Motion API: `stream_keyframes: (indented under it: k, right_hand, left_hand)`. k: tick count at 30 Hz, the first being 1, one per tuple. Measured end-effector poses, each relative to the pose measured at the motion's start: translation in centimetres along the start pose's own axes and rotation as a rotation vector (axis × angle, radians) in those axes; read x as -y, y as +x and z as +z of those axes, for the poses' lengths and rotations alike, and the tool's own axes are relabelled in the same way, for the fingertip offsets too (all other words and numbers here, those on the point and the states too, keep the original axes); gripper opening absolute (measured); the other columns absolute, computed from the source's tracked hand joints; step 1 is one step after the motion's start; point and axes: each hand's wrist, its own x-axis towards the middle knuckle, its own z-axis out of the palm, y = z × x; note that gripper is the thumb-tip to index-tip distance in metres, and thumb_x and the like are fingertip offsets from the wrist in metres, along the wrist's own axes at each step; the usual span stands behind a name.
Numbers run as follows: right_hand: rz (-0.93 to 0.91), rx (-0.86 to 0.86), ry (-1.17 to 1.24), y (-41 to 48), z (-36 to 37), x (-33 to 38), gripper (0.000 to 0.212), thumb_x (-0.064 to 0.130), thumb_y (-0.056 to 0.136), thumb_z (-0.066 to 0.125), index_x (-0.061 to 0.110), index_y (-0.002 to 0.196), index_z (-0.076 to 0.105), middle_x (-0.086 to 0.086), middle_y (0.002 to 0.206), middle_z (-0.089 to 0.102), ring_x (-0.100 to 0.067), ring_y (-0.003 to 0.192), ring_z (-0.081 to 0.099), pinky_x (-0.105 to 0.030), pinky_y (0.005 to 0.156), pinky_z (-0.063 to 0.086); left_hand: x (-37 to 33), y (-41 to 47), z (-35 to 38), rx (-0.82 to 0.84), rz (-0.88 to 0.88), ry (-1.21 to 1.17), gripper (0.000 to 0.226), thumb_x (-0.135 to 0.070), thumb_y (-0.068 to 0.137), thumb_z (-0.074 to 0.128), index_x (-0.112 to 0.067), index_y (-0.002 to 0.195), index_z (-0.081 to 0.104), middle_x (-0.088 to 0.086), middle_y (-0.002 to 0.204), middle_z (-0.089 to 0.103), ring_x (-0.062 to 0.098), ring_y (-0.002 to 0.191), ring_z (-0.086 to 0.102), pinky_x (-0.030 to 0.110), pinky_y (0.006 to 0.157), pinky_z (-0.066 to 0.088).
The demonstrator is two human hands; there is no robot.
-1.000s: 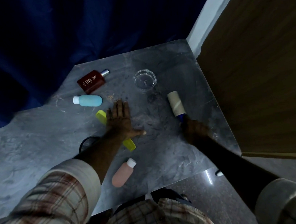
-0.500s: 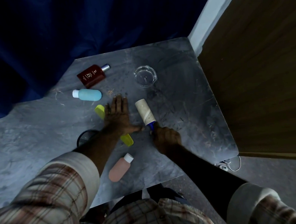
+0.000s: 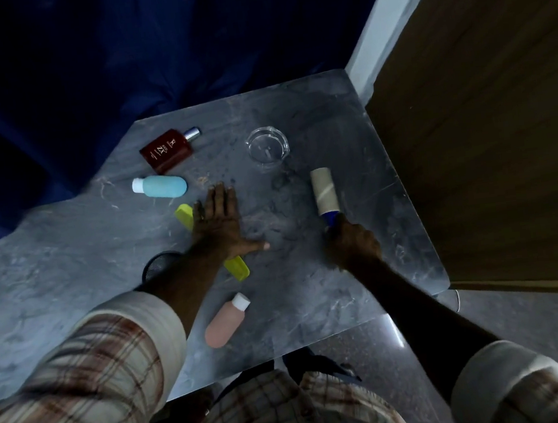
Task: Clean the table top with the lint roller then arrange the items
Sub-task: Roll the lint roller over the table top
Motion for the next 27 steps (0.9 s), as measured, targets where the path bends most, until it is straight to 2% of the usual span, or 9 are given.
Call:
stream_keyframes:
  k: [5,9,14,15,17,20,22,25,27]
  right_hand:
    - [0.182,0.031,0.193,0.9,-1.9,-5.0,0.046,0.038,0.104,0.053,0.014,0.143,0.047,-0.017,0.120,0.068,-0.035,0.103,0.071,-0.048,0.091,0.059]
    - [0.366,0.032,0.370,1.1,-3.1,-8.2,0.039,0.040,0.104,0.054,0.013,0.132,0.053,-0.011,0.100,0.068,-0.026,0.078,0.070,-0.036,0.071,0.060]
    - [0.340,0.006,0.342,0.7,-3.5,-9.6,0.044,0.042,0.106,0.050,0.011,0.138,0.051,-0.004,0.086,0.063,-0.018,0.061,0.066,-0.024,0.046,0.053]
    - [0.330,0.011,0.329,0.7,-3.4,-9.4,0.044,0.042,0.106,0.049,0.013,0.139,0.050,-0.005,0.089,0.064,-0.020,0.065,0.068,-0.026,0.051,0.057]
    - [0.292,0.037,0.295,0.8,-3.4,-8.6,0.043,0.043,0.107,0.047,0.015,0.139,0.050,-0.013,0.106,0.069,-0.029,0.083,0.073,-0.043,0.075,0.064]
    - [0.186,0.042,0.239,0.8,-2.7,-6.6,0.038,0.034,0.107,0.045,0.012,0.137,0.053,-0.020,0.124,0.066,-0.040,0.109,0.067,-0.053,0.096,0.056]
    - [0.114,0.012,0.164,0.5,-2.0,-5.1,0.040,0.031,0.107,0.041,0.010,0.138,0.054,-0.021,0.127,0.065,-0.041,0.115,0.064,-0.050,0.097,0.052]
    - [-0.004,-0.071,0.042,-0.3,-0.6,-2.5,0.044,0.035,0.109,0.038,0.008,0.140,0.053,-0.021,0.116,0.070,-0.039,0.104,0.069,-0.042,0.086,0.052]
    - [-0.030,0.026,0.077,-0.1,-0.2,-0.2,0.036,0.033,0.106,0.041,0.013,0.132,0.056,-0.020,0.112,0.071,-0.040,0.102,0.069,-0.043,0.086,0.053]
  left_hand:
    - [0.3,0.4,0.6,-0.010,0.009,0.019,0.160,-0.104,0.054,0.055,-0.013,0.165,-0.015,0.013,0.176,-0.015,0.033,0.164,-0.010,0.060,0.131,0.002]
    - [0.4,0.8,0.9,-0.021,0.019,0.027,0.161,-0.106,0.052,0.052,-0.013,0.165,-0.016,0.013,0.176,-0.013,0.034,0.164,-0.008,0.061,0.131,0.004]
    - [0.6,1.1,1.1,-0.011,0.016,0.044,0.162,-0.108,0.050,0.047,-0.014,0.164,-0.019,0.013,0.176,-0.015,0.033,0.164,-0.010,0.061,0.131,0.004]
    - [0.6,1.1,1.2,-0.017,0.015,0.043,0.162,-0.108,0.050,0.047,-0.014,0.164,-0.019,0.013,0.176,-0.014,0.033,0.164,-0.009,0.061,0.131,0.004]
    - [0.6,1.1,1.2,-0.022,0.014,0.043,0.162,-0.108,0.050,0.046,-0.014,0.164,-0.018,0.013,0.176,-0.014,0.034,0.164,-0.008,0.061,0.131,0.004]
    - [0.6,1.1,1.2,-0.015,0.007,0.041,0.162,-0.109,0.049,0.045,-0.015,0.164,-0.019,0.012,0.176,-0.014,0.033,0.164,-0.009,0.060,0.131,0.004]
    - [0.6,1.1,1.2,-0.022,0.006,0.038,0.161,-0.109,0.049,0.046,-0.015,0.165,-0.017,0.012,0.176,-0.013,0.033,0.164,-0.008,0.060,0.131,0.004]
    - [0.6,0.9,1.3,-0.056,0.012,0.016,0.161,-0.106,0.051,0.052,-0.014,0.166,-0.012,0.013,0.177,-0.010,0.034,0.164,-0.006,0.061,0.131,0.004]
    - [0.6,0.8,1.3,-0.069,0.016,0.013,0.161,-0.104,0.051,0.055,-0.014,0.167,-0.011,0.013,0.177,-0.009,0.034,0.164,-0.004,0.061,0.130,0.005]
